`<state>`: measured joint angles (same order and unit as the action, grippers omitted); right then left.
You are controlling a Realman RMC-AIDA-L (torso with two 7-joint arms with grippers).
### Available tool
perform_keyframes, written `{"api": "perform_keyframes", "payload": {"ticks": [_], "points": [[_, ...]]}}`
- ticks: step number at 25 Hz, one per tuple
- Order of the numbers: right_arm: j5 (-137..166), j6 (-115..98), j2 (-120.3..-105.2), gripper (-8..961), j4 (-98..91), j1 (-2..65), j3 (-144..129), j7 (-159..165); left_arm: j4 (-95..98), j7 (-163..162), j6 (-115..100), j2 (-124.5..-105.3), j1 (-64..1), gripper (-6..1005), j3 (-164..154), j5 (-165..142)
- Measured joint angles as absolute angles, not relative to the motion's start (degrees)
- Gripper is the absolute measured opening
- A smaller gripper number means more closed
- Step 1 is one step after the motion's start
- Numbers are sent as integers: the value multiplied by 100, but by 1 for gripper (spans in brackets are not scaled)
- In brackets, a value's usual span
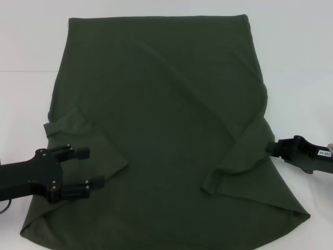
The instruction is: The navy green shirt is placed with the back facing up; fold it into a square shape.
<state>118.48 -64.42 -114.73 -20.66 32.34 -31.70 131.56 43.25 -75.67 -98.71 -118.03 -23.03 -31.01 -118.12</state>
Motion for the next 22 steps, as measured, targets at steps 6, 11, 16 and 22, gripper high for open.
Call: {"api": "perform_keyframes", "payload": {"ticks": [6, 11, 16, 22], "points": [[11813, -6452, -11485, 116, -2068, 3267, -3173, 13154, 4328, -7567, -9897, -11803, -2293, 876, -3099, -11812], [11779, -6551, -11539, 49, -2102, 3430, -3145, 13076, 4333, -7567, -9911, -11803, -2286, 877, -3052, -11812], [11771, -6629, -11633, 80, -2256, 3643, -3140, 13059, 4322, -7568, -9923, -11807, -2291, 877, -3034, -11812], [11770, -6589, -11693, 118, -2272, 3905, -3158, 13056, 4329, -7567, -9930, -11836, -2278, 876, -3032, -11724]]}}
